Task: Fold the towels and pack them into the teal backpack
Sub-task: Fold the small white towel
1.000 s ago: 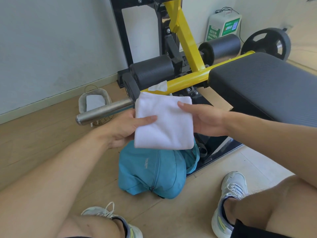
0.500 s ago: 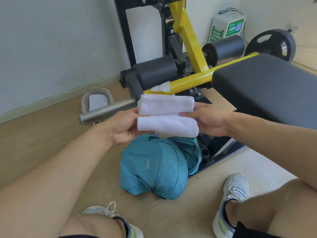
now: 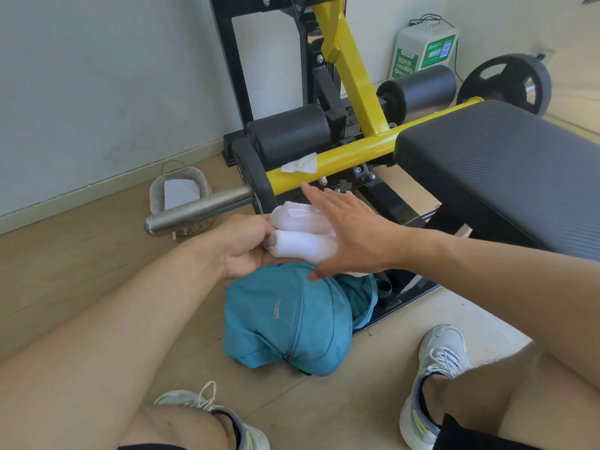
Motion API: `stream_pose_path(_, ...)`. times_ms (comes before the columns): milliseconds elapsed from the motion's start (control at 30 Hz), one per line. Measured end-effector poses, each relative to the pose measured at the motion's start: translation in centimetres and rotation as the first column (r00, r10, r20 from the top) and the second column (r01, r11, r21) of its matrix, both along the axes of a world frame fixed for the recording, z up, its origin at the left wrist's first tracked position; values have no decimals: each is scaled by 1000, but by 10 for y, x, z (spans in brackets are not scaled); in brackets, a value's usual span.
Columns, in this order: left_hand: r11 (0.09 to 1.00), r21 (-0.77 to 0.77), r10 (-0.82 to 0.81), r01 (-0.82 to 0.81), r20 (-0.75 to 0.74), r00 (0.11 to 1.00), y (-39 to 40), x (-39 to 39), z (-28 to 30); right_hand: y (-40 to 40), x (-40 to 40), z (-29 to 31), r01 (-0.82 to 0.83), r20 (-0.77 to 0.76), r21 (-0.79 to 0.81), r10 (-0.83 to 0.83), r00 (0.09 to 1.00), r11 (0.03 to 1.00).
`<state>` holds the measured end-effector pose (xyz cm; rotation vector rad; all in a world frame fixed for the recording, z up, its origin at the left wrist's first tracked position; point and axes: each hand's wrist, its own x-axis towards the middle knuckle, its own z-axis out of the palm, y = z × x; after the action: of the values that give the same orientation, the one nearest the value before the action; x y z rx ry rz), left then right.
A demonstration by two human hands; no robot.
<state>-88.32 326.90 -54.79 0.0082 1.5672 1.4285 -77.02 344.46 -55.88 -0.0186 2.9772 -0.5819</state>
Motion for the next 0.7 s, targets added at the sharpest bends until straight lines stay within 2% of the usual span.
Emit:
stream_pose_path(67, 999, 9, -53, 53, -4, 999, -1, 1, 3, 5, -4, 1, 53, 17, -68, -52, 999, 996)
stream_pose_path(133, 989, 27, -147, 148, -18, 989, -7, -1, 5, 12, -3, 3, 40, 32, -155, -36, 999, 987)
stream_pose_path(233, 913, 34, -402, 408, -112, 909, -18, -4, 7, 17, 1, 0, 22, 58, -245, -9, 998, 969)
stream_pose_path(333, 862, 7, -487, 507, -272, 830, -21, -4, 1, 16, 1, -3, 50, 115, -354, -10, 993, 934)
stream_pose_path(367, 870, -24, -468, 492, -351, 811, -19, -1, -2, 15, 1, -3, 60, 139, -385, -6, 990, 921)
stream_pose_path(433, 931, -77, -345, 356, -498, 795, -12, 4, -7, 15, 0, -4, 73, 189, -442, 13, 982, 894)
stream_pose_path(500, 967, -84, -242, 240, -584, 774, -7, 6, -11, 15, 0, -5, 80, 217, -478, 29, 976, 875)
stream_pose_path(600, 974, -98, -219, 205, -635, 741, -2, 7, -13, 13, 1, -6, 80, 235, -518, 51, 971, 852)
stream_pose_path(700, 979, -78, -194, 187, -622, 758, -1, 6, -14, 12, 5, -4, 136, 294, -612, 65, 954, 779)
